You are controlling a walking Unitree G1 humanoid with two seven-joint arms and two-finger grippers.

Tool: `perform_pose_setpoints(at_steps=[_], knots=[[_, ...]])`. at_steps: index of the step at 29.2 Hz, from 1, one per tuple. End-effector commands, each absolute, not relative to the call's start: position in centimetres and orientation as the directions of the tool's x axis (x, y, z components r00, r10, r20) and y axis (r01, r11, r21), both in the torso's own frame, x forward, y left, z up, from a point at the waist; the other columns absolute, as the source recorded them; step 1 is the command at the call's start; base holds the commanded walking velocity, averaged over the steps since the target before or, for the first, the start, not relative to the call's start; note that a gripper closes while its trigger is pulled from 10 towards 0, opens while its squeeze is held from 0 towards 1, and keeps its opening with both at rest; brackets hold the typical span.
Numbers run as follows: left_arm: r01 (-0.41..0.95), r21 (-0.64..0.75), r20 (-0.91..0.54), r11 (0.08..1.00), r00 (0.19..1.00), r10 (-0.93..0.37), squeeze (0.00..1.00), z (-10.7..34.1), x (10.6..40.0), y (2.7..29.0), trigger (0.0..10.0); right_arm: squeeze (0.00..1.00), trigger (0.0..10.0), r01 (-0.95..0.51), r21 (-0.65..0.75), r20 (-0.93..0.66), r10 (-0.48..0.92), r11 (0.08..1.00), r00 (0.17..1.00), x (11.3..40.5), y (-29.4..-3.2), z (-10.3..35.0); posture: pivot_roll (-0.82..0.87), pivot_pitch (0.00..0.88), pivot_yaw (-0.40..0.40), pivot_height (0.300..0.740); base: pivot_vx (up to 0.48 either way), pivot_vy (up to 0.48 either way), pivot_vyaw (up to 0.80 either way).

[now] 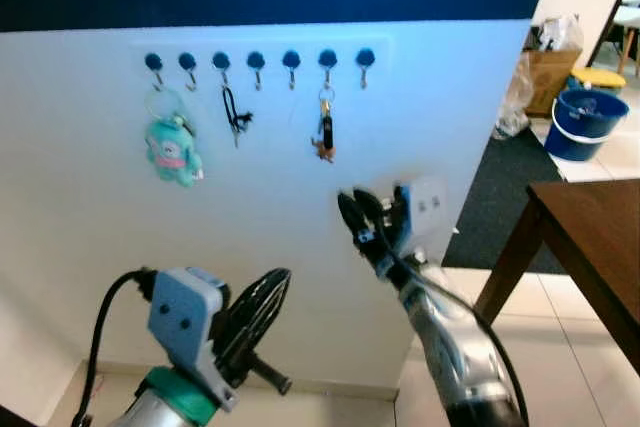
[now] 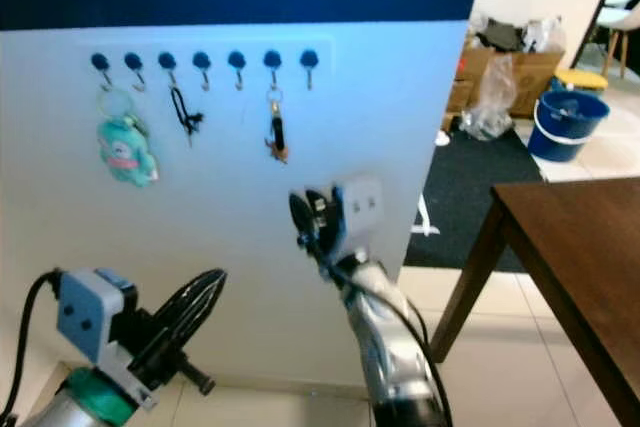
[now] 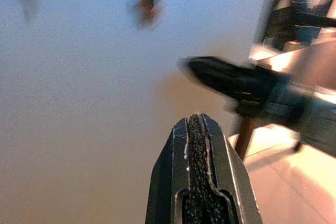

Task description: Hang keys on a hook

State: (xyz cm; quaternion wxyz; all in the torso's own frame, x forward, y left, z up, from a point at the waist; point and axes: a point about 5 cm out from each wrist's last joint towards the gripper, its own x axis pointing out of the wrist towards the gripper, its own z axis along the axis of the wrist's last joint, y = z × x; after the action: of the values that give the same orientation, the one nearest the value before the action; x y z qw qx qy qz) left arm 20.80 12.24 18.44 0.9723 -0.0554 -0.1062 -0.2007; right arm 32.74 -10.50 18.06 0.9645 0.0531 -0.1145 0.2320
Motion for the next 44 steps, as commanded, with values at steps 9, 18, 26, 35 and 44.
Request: perform_pose_setpoints(at_steps=[9,18,26,35,44], knots=[[-0.07,0.035,-0.076,0.997,0.994,0.072,0.0,11.9,20.5,18.2,10.0,0.0,10.0,-0.347,0.085,0.093,0.34,0.934,0.936,29.8,-13.0,13.1,-0.02,0.039,0.132,0.74,0.0,0.0,0.0],[-0.273,0.114,-0.067,0.955,0.957,0.281,0.0,11.4,21.4,20.4,10.0,0.0,10.0,-0.192,0.08,0.071,0.186,0.978,0.98,29.1,-14.9,11.7,-0.03,0.0,0.146,0.74,0.0,0.0,0.0],[-0.204,0.058,-0.055,0.977,0.977,0.207,0.0,11.4,22.1,18.7,10.0,0.0,10.0,-0.23,0.083,0.015,0.23,0.97,0.973,29.5,-14.7,10.6,-0.02,0.0,0.132,0.74,0.0,0.0,0.0],[-0.185,0.009,-0.038,0.983,0.982,0.185,0.0,11.3,23.9,18.2,10.0,0.0,10.0,-0.347,0.115,0.026,0.347,0.931,0.938,30.1,-12.5,12.1,-0.09,0.0,0.159,0.74,0.0,0.0,0.0],[-0.179,-0.049,-0.027,0.983,0.984,0.178,0.0,11.7,24.1,18.2,10.0,0.0,10.0,-0.343,0.14,0.007,0.345,0.929,0.939,29.8,-12.0,11.2,-0.08,0.0,0.165,0.74,0.0,0.0,0.0]])
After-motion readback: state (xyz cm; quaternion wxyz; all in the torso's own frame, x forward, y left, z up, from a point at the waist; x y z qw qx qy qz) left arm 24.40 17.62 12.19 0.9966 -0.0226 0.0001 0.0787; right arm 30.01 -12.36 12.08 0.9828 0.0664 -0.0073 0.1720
